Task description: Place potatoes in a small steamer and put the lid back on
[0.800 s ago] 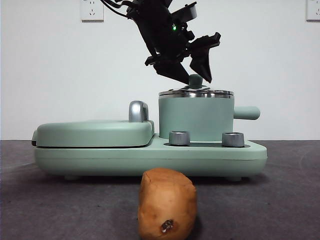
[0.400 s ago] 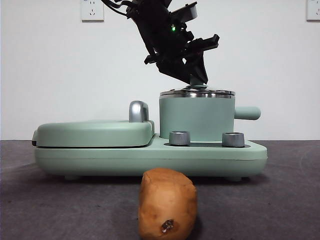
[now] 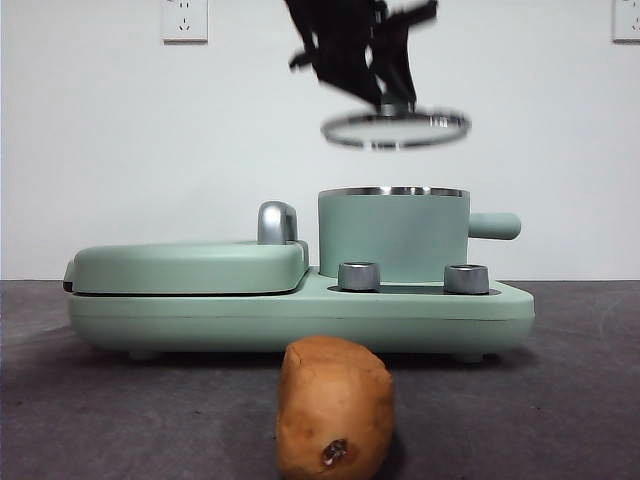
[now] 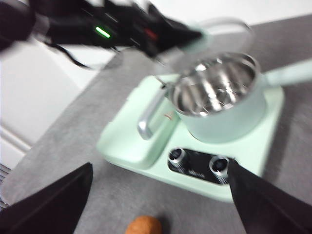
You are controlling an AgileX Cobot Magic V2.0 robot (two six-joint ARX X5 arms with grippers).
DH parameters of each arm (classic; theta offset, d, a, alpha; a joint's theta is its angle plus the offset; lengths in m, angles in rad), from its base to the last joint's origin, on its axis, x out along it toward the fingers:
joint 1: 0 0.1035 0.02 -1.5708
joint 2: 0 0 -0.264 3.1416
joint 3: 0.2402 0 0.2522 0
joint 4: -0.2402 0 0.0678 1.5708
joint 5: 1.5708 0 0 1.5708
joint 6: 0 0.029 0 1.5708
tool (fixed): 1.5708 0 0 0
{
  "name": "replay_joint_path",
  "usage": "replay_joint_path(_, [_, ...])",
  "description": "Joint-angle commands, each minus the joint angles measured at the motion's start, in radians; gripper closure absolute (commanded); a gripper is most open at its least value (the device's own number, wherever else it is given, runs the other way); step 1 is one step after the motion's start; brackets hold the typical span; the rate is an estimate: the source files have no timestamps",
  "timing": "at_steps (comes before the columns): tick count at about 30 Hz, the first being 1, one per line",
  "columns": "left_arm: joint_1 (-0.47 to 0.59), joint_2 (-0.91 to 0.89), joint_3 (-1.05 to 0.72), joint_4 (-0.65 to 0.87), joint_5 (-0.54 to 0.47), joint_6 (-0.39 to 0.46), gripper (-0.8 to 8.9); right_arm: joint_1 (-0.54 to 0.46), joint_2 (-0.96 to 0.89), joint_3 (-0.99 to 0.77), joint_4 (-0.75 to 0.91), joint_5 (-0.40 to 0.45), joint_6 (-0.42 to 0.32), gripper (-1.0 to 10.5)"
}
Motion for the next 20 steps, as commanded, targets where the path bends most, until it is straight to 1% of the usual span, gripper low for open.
replay_joint_path(1, [-0.01, 0.003, 0.129, -0.119, 0.003, 0.007, 8.05, 0.014, 0.007, 0.019, -0.024, 0.029, 0.009, 5.1])
replay_joint_path(4, [-0.005, -0.013, 0.183, -0.2, 0.003, 0.007, 8.05, 0.047, 0.012, 0.02, -0.043, 0.069, 0.008, 5.1])
replay_joint_path(6, [-0.001, -0.036, 0.186, -0.21, 0.003, 0.007, 8.05, 0.081, 0.026, 0.02, -0.043, 0.102, 0.008, 5.1])
replay_joint_path(10, [0.013, -0.089, 0.186, -0.264, 0.003, 0.007, 8.05, 0.183, 0.067, 0.027, -0.078, 0.176, 0.02, 5.1])
replay_joint_path(15, [0.043, -0.147, 0.186, -0.399, 0.003, 0.01, 8.05, 0.356, 0.158, 0.027, -0.098, 0.283, 0.066, 5.1])
replay_joint_path(20, [0.076, -0.211, 0.186, -0.543, 0.004, 0.015, 8.05, 0.583, 0.295, 0.027, -0.096, 0.443, 0.114, 5.1])
